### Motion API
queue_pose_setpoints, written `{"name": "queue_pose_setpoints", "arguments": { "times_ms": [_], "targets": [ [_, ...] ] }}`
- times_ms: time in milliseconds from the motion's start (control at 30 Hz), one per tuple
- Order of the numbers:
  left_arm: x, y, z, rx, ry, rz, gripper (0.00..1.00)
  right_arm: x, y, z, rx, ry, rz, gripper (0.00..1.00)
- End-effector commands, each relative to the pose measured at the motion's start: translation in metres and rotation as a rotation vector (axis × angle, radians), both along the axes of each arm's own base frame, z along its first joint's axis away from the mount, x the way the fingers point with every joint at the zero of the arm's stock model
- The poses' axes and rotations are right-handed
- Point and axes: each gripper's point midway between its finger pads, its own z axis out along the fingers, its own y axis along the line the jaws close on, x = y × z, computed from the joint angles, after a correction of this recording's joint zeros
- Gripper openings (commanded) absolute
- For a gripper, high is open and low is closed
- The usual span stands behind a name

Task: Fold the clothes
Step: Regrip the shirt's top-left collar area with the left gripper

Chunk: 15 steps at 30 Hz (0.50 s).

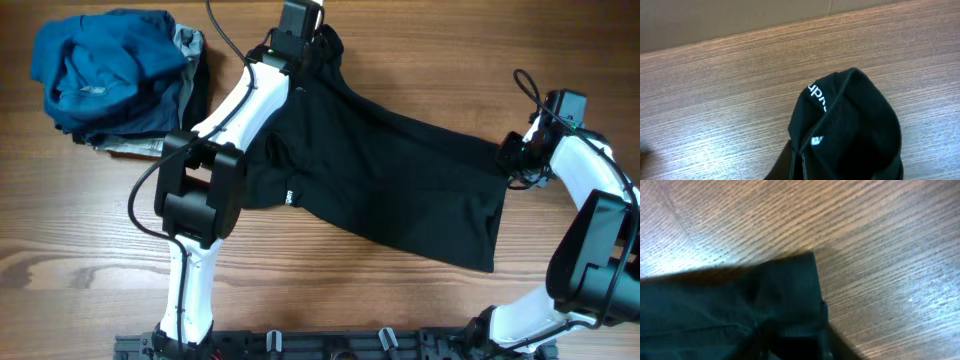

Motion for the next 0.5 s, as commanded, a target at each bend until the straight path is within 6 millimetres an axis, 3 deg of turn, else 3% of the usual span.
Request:
{"name": "queue_pose_setpoints", "arguments": {
  "times_ms": [0,100,167,333,467],
  "targets": [
    [0.004,0.004,0.019,-0.008,-0.032,0.027,0.04,0.010,-0.002,-0.002,0.000,-0.023,0.004,0.08],
    [0.006,0.009,0.020,-0.011,-0.038,0.037,0.04,0.019,0.000,0.002,0.016,-0.060,0.013,0.04],
    [0.011,0.021,0.026,-0.015,-0.042,0.060,0.04,0.035,0.000,0.016,0.024,-0.107,0.028,0.04],
    [0.009,0.052,0.082,-0.038,-0.085,0.108,0.04,0.072,-0.002,0.071,0.028,-0.210,0.092,0.04],
    [-0.003,0.057,0.078,-0.006,-0.031,0.100,0.04,0.079,0.007,0.084,0.068,-0.240,0.158,0.04]
  ]
}}
